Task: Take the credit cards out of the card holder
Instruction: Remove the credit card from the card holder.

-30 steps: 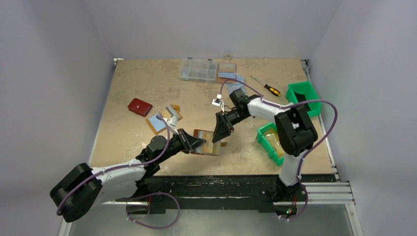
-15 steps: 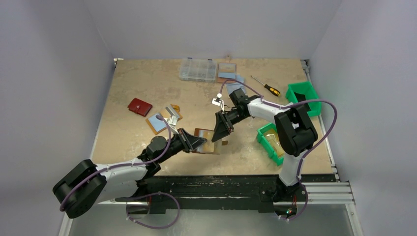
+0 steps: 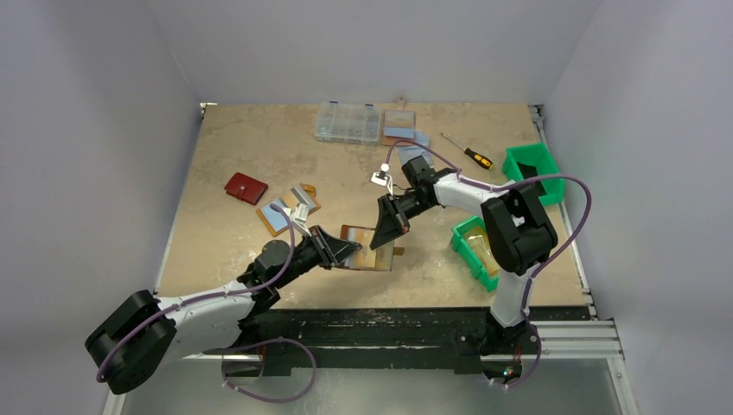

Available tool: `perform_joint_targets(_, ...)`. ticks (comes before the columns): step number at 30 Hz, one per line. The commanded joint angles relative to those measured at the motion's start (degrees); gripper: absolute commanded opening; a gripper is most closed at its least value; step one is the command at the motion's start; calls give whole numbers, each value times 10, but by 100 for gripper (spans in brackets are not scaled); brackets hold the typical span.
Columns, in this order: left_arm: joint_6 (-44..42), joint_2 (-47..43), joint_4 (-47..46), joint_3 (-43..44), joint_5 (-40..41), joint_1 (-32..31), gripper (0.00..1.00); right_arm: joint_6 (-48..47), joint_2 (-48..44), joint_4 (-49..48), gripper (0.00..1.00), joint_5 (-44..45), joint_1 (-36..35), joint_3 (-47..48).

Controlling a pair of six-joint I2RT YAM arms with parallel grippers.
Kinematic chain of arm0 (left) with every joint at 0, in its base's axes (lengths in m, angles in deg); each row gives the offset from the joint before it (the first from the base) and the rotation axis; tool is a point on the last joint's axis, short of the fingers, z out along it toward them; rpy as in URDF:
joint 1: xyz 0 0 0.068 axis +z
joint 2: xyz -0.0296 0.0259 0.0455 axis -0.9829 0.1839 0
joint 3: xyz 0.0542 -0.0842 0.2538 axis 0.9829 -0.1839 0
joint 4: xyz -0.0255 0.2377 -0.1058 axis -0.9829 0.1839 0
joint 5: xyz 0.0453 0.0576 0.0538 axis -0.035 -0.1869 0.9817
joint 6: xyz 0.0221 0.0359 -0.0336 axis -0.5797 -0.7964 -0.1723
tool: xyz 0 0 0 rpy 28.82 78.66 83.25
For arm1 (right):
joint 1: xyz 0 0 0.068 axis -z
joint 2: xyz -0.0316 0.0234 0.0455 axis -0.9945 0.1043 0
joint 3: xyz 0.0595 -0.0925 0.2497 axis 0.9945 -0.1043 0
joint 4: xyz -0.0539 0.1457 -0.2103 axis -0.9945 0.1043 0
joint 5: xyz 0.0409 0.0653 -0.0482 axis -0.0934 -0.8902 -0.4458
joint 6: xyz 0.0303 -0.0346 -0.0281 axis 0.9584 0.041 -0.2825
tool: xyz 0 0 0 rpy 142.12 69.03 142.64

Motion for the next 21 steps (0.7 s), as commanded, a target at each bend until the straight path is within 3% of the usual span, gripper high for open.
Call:
perform_joint_targets(1,2,-25,-12,6,14,2,13,-2,6,-7,2,-11,-1,1)
perform_joint_targets(4,4,-22,-11,6,7,3,18,-3,6,-6,0,-11,-2,1)
perform_joint_targets(21,11,-40,13,2,-2,15,24,-8,10,0,0,5,6,3)
